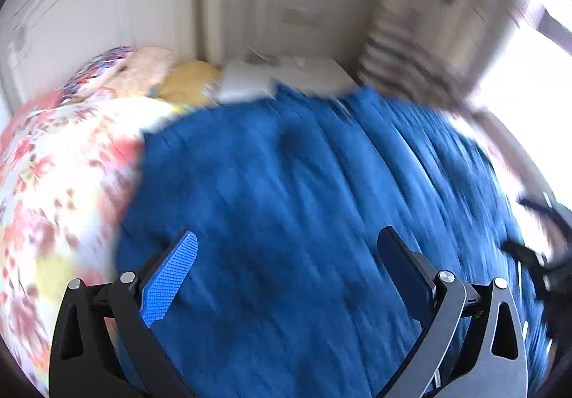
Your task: Fold large clothes
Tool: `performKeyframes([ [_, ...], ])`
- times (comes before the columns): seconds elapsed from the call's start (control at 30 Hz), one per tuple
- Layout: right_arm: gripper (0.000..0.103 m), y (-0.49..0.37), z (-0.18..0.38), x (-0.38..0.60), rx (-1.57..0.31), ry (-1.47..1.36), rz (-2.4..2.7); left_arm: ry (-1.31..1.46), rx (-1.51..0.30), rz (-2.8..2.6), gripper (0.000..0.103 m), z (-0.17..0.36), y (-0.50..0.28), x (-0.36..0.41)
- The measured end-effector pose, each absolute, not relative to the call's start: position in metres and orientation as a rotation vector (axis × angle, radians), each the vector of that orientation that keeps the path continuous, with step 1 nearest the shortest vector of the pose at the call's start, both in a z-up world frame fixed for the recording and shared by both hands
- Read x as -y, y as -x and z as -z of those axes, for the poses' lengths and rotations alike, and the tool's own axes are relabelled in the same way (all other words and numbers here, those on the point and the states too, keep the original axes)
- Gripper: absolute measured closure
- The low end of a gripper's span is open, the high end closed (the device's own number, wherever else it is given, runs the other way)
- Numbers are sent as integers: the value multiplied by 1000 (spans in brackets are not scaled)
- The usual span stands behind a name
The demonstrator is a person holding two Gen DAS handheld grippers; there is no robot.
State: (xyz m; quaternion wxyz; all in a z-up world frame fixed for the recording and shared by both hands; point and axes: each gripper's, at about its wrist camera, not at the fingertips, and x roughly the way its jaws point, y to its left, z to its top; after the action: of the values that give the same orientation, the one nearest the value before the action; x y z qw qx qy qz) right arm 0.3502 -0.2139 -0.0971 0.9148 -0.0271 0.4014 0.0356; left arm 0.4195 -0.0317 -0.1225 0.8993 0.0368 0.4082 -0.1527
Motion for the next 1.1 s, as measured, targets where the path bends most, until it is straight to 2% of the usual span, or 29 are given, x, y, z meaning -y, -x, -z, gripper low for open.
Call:
performKeyframes([
  [0.1, 15, -344, 126, 196, -904, 84, -92, -251, -920, 297, 5, 164, -399, 65],
  [0.17, 13, -348, 153, 186, -989, 125, -80, -235, -935, 292, 4, 179, -401, 64],
  [0.2, 10, -344, 157, 185, -972, 128, -70, -202, -951, 301, 4, 179, -403, 58],
  [0.37, 11, -326, 148, 193, -985, 99, -11, -141, -933, 172, 4, 163, -397, 13],
  [0.43, 10, -309, 142, 194, -950, 106, -11, -168, -962, 102, 4, 175, -397, -2],
  [0.5, 8, -301, 152, 197, -981, 143, 29, -59, -991, 143, 4, 178, -399, -24],
  [0.63, 8, -297, 159, 218, -995, 65, 54, -97, -961, 23, 6, 169, -391, -33],
  [0.8, 9, -266, 132, 190, -889, 34, -23, -90, -852, 189, 5, 144, -333, 11],
  [0.93, 8, -260, 164, 146, -960, 183, -99, -276, -894, 196, 4, 177, -320, 57],
  [1.1, 8, -257, 162, 159, -968, 118, -74, -181, -906, 174, 4, 171, -321, 31],
])
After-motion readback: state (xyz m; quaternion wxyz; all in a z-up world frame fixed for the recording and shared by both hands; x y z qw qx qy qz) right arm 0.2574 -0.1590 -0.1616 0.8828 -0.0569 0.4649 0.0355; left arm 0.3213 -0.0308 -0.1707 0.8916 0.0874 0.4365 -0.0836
